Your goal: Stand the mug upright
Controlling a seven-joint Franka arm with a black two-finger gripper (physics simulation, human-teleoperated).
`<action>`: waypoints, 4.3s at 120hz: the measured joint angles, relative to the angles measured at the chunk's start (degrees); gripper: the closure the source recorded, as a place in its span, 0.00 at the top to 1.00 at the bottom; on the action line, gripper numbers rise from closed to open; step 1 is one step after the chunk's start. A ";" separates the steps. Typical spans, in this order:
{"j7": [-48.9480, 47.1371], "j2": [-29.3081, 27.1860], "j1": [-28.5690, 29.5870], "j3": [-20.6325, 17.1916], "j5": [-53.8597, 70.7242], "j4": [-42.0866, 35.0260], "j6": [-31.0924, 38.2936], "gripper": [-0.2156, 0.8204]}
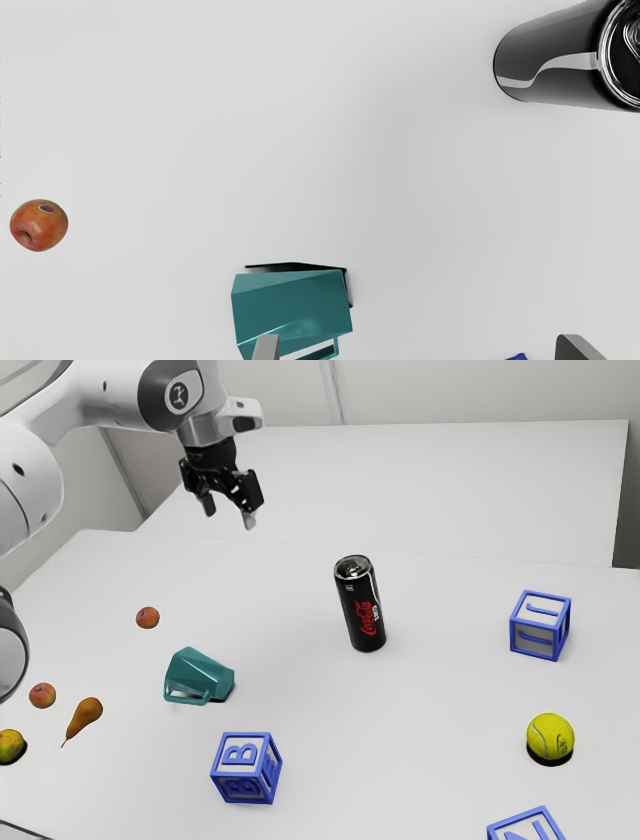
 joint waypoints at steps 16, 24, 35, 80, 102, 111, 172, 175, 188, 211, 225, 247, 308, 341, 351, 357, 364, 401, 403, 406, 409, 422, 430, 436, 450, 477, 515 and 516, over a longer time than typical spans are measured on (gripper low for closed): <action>-0.13 -0.50 -0.01 0.07 0.25 -0.40 1.51 0.79; -0.33 -1.50 0.11 0.51 -0.34 -1.88 2.04 0.79; -0.88 -5.03 0.07 3.29 -2.03 -9.81 3.31 0.79; 5.07 -3.86 2.19 21.75 -21.25 -23.64 5.30 0.79; 10.52 1.15 4.37 22.58 -27.36 -23.66 3.82 0.79; 12.86 2.57 5.47 22.60 -28.86 -23.64 3.25 0.79; 25.92 8.43 10.30 22.61 -37.94 -25.84 0.86 0.79; 26.40 8.52 10.46 22.61 -38.68 -26.09 0.74 0.79; 28.25 8.77 10.85 22.65 -41.53 -27.09 0.20 0.79; 30.86 8.81 11.11 23.32 -45.69 -29.49 -0.67 0.79; 32.16 8.81 11.18 23.77 -47.56 -30.64 -0.98 0.79; 33.80 8.79 11.11 23.84 -50.17 -32.14 -1.16 0.78; 36.63 8.78 10.95 23.84 -53.69 -35.32 -0.64 0.53; 37.43 8.70 10.89 23.84 -53.95 -35.32 -0.56 0.25; 37.60 8.64 10.89 23.84 -54.00 -35.31 -0.51 0.19; 37.66 8.57 10.84 23.84 -54.01 -35.30 -0.46 0.17; 37.75 8.49 10.79 23.83 -54.11 -35.30 -0.40 0.15; 37.83 3.49 8.51 23.59 -53.10 -34.78 0.68 0.06; 37.81 2.97 8.24 23.47 -52.81 -34.70 0.88 0.06; 37.75 2.09 7.67 23.32 -52.11 -34.42 1.25 0.06; 37.68 1.22 6.92 23.12 -51.12 -33.96 1.72 0.05; 37.11 -2.37 4.48 18.64 -43.62 -31.79 5.59 0.05; 36.56 -3.93 4.02 14.73 -37.59 -31.38 9.31 0.05; 36.04 -5.04 3.69 11.81 -32.10 -31.37 12.44 0.05; 34.45 -6.42 1.93 8.21 -19.96 -32.52 18.97 0.04; 30.39 -10.08 -1.72 6.87 -5.25 -41.48 32.04 0.04; 23.82 -11.94 -5.82 6.77 1.28 -47.71 41.90 0.04; 23.66 -11.98 -5.89 6.74 1.32 -47.82 42.03 0.04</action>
